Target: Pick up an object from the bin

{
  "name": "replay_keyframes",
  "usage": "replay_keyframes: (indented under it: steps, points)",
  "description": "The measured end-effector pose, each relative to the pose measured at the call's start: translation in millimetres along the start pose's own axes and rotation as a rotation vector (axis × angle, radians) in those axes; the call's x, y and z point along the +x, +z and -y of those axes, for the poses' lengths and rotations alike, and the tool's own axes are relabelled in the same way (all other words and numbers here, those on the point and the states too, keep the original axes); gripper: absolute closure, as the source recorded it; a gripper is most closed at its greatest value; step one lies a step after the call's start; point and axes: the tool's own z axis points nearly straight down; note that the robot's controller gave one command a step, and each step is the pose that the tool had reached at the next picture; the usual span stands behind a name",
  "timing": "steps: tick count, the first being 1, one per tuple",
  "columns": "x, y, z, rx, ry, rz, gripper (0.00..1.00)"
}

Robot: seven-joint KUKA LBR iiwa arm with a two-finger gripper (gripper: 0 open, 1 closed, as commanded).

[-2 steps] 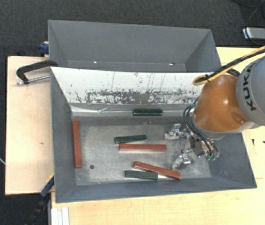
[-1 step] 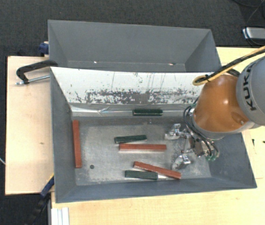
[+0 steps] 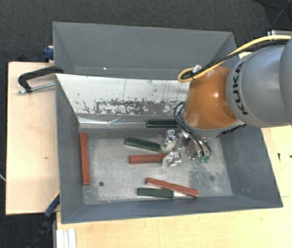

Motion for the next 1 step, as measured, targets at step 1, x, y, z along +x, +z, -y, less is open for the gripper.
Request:
replay_keyframes:
  steps: [1]
  points:
    - [-0.1, 0.0, 0.0, 0.000, 0.000, 0.000, 1.00]
